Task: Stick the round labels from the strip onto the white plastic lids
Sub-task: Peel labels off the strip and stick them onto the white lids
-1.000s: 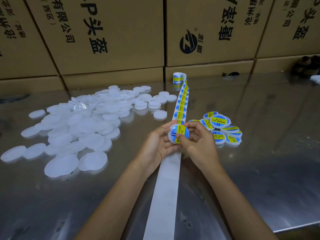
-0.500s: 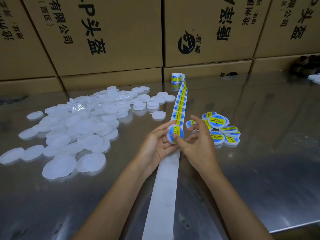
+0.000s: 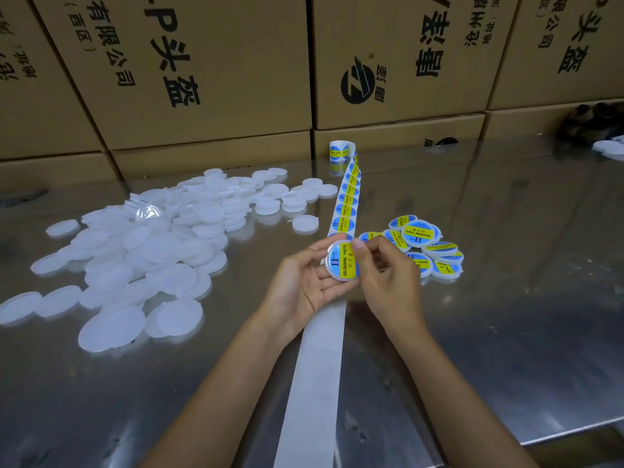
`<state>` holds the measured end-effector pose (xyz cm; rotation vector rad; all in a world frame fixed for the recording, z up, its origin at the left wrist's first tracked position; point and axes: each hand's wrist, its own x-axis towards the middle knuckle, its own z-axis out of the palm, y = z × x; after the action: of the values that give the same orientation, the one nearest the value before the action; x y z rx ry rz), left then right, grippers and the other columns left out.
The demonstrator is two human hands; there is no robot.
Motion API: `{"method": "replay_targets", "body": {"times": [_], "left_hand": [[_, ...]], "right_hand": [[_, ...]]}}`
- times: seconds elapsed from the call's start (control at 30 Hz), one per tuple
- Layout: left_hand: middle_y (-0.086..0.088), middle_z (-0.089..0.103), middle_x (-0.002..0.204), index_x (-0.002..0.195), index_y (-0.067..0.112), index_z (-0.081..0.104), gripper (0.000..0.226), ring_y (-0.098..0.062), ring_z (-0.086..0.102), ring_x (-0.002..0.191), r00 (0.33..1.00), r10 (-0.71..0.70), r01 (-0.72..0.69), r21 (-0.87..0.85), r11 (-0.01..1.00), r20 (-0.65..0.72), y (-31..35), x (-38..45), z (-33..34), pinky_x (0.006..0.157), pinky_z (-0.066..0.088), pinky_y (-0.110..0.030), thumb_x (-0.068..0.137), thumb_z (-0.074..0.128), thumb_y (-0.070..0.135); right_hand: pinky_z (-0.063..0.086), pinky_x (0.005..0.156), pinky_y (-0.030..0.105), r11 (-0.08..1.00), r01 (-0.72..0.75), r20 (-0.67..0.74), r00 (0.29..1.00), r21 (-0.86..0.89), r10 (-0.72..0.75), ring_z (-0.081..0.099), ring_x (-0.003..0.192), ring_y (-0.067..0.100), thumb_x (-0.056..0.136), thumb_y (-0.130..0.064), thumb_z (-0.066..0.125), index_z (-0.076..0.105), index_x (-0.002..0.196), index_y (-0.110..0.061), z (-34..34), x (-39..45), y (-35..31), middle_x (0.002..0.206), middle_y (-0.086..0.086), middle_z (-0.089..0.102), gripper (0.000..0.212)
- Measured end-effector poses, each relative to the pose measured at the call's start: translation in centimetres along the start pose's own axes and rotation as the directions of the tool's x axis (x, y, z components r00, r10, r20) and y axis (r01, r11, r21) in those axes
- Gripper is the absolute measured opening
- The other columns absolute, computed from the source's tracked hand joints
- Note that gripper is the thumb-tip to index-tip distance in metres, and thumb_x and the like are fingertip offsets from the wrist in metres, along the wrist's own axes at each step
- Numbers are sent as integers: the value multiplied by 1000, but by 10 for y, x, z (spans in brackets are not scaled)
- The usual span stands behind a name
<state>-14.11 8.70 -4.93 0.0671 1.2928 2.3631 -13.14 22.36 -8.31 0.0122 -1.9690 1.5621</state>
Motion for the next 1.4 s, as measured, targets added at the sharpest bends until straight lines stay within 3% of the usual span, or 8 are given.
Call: {"method": "replay_targets", "body": {"times": [0.13,0.23,0.33,0.63,0.83,1.07,1.27,1.4], "left_hand": [[-19,70,121,128,8,65,38,-31,72,102,1000,-2,3,19,1000,-15,1,0,1,85,61,-39,98,41,9],[-19,69,123,132,9,62,41,-32,69,110,1000,18,-18,68,998,0,0,-1,0,93,58,-40,99,39,10],[-23,69,122,133,9,62,42,-35,69,111,1000,9,-11,86,996,23,0,-1,1,97,55,-43,98,38,15],[-19,72,116,124,8,67,33,-32,73,99,999,25,-27,45,999,37,1,-2,2,81,62,-39,97,48,6],[-20,68,124,123,8,64,29,-38,62,121,991,130,-129,-11,992,19,1,-1,1,90,59,-39,102,43,6],[-18,69,124,123,11,65,29,-34,67,115,993,109,-110,9,994,33,4,-2,-2,93,58,-40,101,46,8],[-16,73,116,119,10,66,27,-29,73,101,993,115,-117,42,992,40,3,-1,-2,78,62,-36,101,47,3],[-17,74,112,118,8,64,29,-30,73,95,978,205,-207,234,950,34,0,-2,-3,77,61,-35,93,60,-6]], "right_hand": [[44,59,40,999,6,-7,1000,-36,-6,45,57,11,99,-40,55,54,72,-8,-2,1,2,61,5,53,42],[48,59,31,984,-19,20,1000,-180,22,58,61,7,80,-68,60,55,73,-23,-1,-2,0,64,-10,61,46],[40,52,28,956,6,0,1000,-294,-7,53,59,10,69,-79,59,42,69,-26,-1,-4,0,61,-10,55,56],[42,57,38,987,10,-95,995,-161,-25,46,55,15,101,-39,49,53,70,-13,-5,2,2,54,-7,50,40],[53,69,31,974,28,132,991,-223,2,64,78,1,68,-78,64,53,94,-43,2,-2,1,86,-21,66,45],[48,65,15,979,155,112,984,-130,-141,64,77,5,87,-48,68,56,84,-46,-1,-2,0,83,-19,67,13],[49,63,29,987,118,64,992,-108,-112,61,67,13,100,-28,56,61,83,-24,-5,0,1,71,-8,65,18],[44,61,41,987,82,67,995,-137,-73,51,63,22,101,-22,52,59,81,-12,-4,0,1,65,-1,57,24]]}}
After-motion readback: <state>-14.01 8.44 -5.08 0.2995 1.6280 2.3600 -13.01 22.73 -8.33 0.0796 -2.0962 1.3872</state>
